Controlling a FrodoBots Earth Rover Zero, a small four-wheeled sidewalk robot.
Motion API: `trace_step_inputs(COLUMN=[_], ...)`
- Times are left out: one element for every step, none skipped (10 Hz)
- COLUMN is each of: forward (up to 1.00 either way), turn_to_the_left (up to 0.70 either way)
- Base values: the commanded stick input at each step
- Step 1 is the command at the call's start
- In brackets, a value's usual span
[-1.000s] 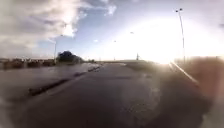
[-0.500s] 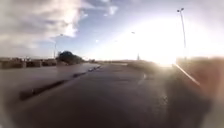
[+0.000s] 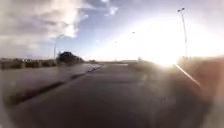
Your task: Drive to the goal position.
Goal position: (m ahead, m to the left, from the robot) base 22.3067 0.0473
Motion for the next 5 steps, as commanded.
trace_step_inputs(forward=[0.70,0.70,0.70,0.70,0.70], turn_to_the_left=[0.00,0.00,0.00,0.00,0.00])
